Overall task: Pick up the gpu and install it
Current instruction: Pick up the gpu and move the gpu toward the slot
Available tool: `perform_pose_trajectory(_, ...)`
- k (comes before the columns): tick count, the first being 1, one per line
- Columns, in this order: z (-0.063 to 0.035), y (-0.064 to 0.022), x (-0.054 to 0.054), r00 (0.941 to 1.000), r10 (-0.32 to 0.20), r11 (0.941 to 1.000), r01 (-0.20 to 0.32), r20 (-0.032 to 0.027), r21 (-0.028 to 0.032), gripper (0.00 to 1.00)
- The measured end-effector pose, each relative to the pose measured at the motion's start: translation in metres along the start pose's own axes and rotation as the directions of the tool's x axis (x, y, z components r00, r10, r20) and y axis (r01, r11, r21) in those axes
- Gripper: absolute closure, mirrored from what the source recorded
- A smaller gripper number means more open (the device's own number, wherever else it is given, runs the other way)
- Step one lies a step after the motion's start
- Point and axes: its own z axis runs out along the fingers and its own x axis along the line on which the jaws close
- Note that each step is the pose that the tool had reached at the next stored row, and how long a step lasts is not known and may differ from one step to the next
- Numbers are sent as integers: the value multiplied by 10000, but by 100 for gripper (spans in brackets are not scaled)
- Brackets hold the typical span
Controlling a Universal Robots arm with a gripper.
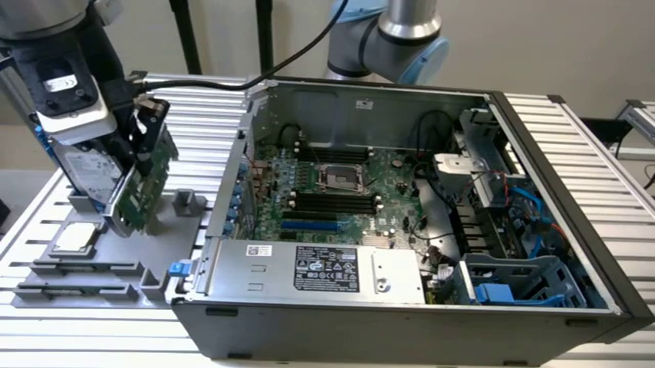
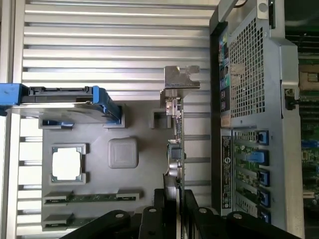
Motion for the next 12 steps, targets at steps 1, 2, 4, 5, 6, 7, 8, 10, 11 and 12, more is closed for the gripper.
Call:
perform_pose_trajectory(1,-44,3,-10,10000,-34,10000,34,-1,-4,73)
perform_pose_trajectory(2,-90,6,-20,10000,-73,10000,73,-5,-5,73)
perform_pose_trajectory(4,-179,13,-44,9999,-166,9999,166,-10,-18,73)
perform_pose_trajectory(5,-223,16,-56,9998,-215,9998,215,-15,-25,73)
perform_pose_trajectory(6,-268,19,-69,9996,-266,9996,266,-17,-33,73)
perform_pose_trajectory(7,-316,23,-82,9995,-320,9995,320,-21,-42,73)
perform_pose_trajectory(8,-360,26,-94,9993,-369,9993,369,-24,-50,73)
perform_pose_trajectory(10,-446,32,-128,9990,-446,9990,446,-31,-66,73)
perform_pose_trajectory(11,-491,36,-160,9989,-470,9989,470,-39,-73,73)
perform_pose_trajectory(12,-534,40,-195,9988,-486,9988,486,-50,-78,73)
